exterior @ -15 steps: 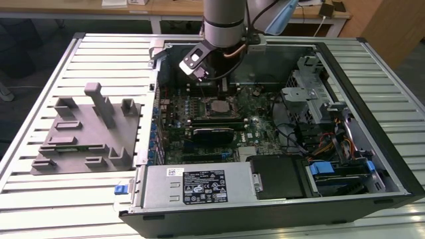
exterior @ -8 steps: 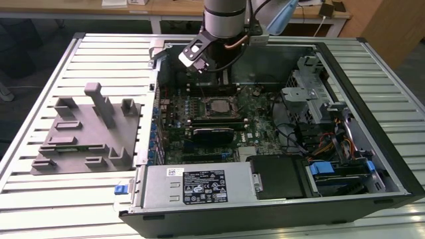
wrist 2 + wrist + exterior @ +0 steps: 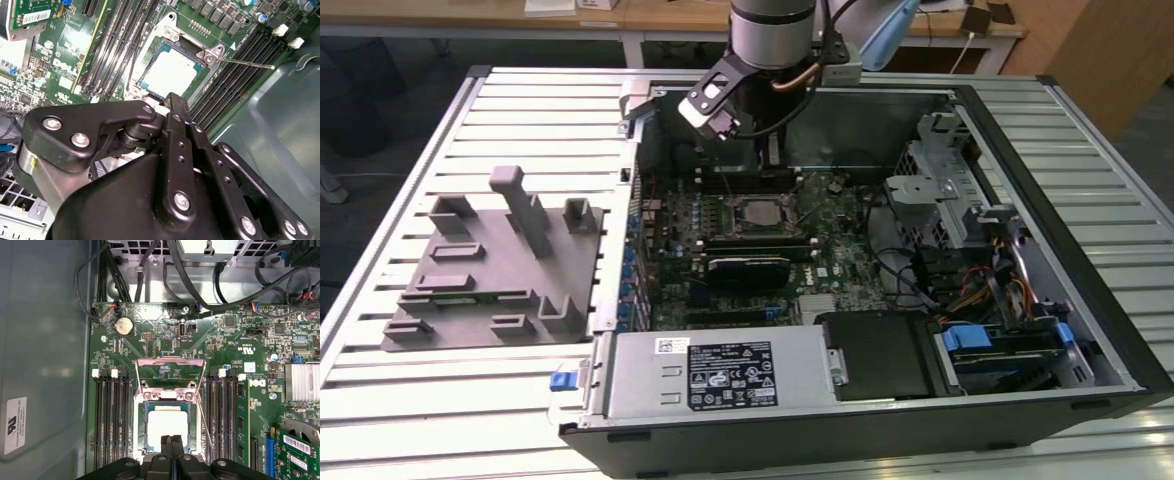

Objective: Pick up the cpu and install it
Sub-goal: 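Close the cpu cover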

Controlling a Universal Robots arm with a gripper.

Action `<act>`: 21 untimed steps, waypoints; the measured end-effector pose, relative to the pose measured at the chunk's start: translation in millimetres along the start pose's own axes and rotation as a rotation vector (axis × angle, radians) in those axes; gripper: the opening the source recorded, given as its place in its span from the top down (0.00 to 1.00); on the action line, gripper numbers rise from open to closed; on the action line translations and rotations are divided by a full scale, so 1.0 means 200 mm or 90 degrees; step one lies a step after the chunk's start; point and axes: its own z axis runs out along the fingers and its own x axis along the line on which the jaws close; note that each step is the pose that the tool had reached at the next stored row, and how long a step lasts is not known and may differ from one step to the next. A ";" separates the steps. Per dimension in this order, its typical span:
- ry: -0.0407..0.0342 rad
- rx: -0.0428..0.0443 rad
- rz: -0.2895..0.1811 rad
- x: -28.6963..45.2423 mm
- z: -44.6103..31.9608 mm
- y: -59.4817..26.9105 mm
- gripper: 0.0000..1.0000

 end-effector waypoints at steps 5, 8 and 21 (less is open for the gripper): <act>0.0000 0.0000 0.000 0.000 -0.001 0.000 0.89; -0.0004 0.0002 0.000 0.000 -0.006 0.000 0.89; -0.0001 0.0001 0.000 0.001 -0.112 0.007 0.89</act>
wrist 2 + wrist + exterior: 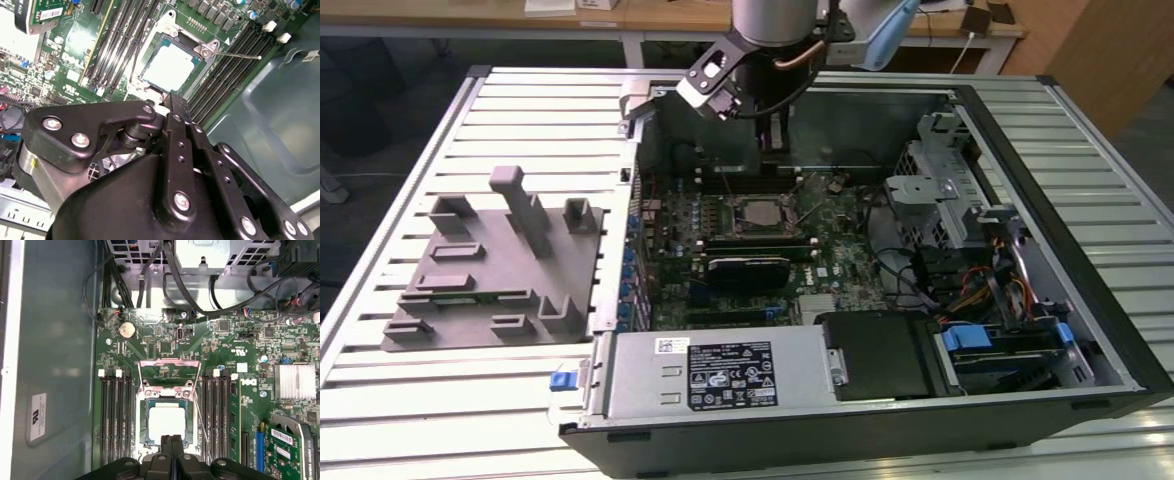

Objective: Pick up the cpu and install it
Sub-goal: 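Close the cpu cover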

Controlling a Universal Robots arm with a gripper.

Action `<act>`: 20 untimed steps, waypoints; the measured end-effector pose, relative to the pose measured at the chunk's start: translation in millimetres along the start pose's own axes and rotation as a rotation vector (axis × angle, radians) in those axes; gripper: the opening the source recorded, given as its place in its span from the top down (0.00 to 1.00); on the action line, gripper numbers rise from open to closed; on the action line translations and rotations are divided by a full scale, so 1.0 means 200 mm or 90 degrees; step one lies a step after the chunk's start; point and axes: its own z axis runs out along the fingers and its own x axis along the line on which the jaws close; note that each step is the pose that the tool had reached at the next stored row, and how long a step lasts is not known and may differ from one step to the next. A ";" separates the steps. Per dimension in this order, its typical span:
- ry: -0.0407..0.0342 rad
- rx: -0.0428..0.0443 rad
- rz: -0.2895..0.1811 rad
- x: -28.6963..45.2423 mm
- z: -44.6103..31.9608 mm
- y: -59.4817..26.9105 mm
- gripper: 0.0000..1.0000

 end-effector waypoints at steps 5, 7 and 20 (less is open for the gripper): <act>0.0001 0.0000 0.000 0.000 -0.001 0.000 0.89; 0.0000 0.0000 0.000 0.000 -0.001 0.006 0.89; 0.0001 0.0007 0.000 0.001 0.009 0.172 0.89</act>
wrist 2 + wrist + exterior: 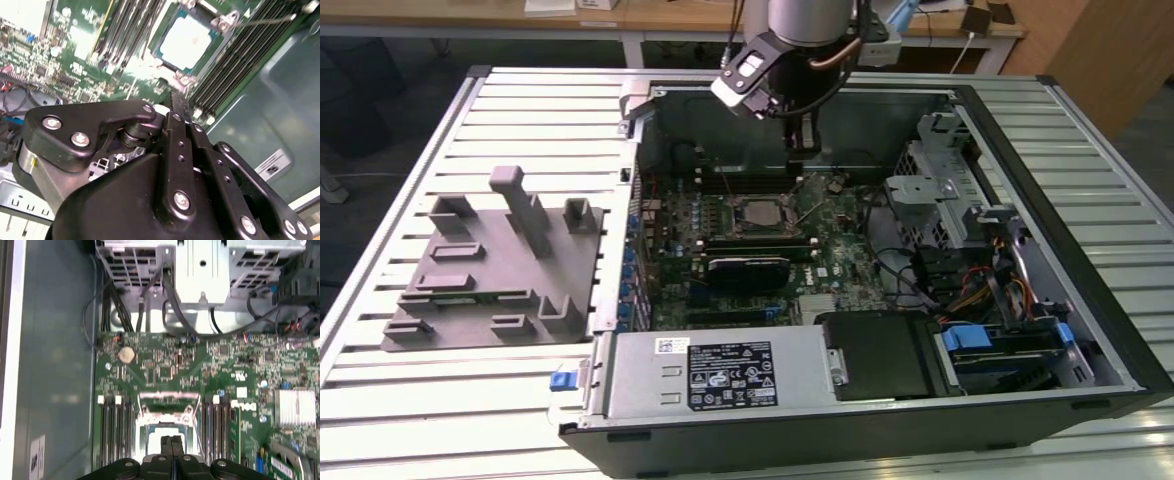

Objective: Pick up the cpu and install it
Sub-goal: 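Close the cpu cover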

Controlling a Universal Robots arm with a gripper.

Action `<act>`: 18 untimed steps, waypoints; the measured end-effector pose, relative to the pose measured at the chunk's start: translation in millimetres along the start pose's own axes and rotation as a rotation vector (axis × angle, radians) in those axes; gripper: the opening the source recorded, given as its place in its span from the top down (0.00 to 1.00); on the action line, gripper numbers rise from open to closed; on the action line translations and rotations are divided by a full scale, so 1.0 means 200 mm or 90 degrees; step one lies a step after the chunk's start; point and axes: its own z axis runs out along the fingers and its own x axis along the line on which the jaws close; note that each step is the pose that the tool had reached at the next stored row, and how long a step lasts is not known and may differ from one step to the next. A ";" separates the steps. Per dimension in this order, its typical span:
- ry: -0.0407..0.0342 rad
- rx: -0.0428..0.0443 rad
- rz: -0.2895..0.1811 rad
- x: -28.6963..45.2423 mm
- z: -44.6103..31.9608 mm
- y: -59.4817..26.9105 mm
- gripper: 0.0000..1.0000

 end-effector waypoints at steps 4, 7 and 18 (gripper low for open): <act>0.0000 0.0005 0.000 0.000 0.004 0.056 0.89; 0.0000 0.0011 0.000 0.000 0.007 0.102 0.89; 0.0000 0.0043 0.000 0.001 0.027 0.244 0.89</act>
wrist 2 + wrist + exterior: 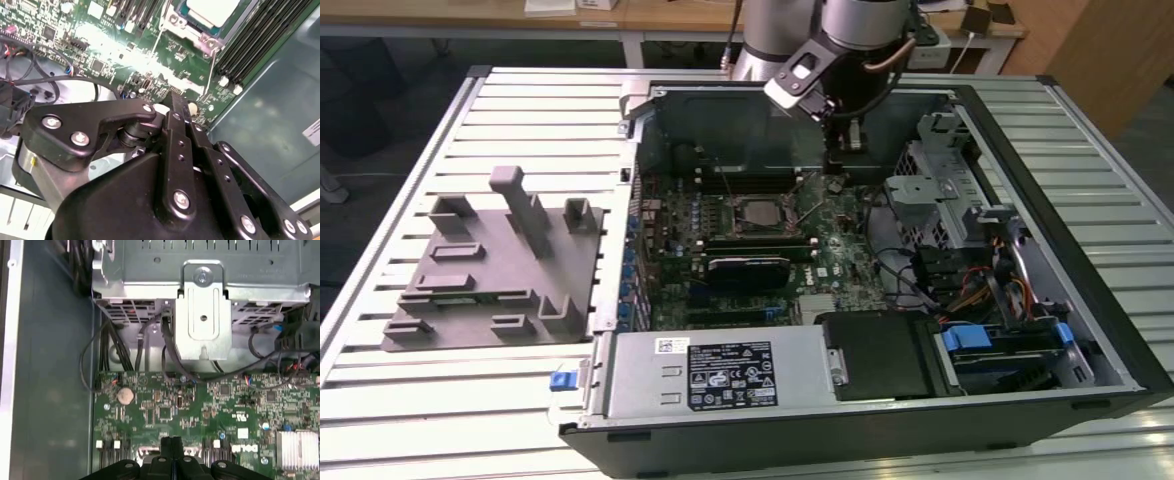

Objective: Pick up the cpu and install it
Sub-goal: 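Close the cpu cover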

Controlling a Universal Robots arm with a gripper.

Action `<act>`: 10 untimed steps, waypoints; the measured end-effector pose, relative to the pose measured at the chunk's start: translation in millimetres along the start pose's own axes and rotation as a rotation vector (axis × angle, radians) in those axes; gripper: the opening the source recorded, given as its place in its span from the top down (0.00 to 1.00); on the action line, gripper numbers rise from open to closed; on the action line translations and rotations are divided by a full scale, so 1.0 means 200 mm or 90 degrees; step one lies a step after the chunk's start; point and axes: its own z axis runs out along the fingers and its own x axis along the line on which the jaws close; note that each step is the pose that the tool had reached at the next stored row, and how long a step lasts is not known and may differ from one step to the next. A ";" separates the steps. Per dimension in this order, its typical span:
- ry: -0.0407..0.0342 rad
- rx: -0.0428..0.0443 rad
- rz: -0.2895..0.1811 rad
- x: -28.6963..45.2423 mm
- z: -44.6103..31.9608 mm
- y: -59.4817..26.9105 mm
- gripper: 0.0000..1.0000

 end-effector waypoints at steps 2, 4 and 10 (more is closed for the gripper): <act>0.0000 0.0008 0.000 0.000 0.009 0.015 0.89; -0.0001 0.0022 0.000 0.000 0.022 0.029 0.89; -0.0001 0.0110 0.000 0.000 0.076 0.047 0.89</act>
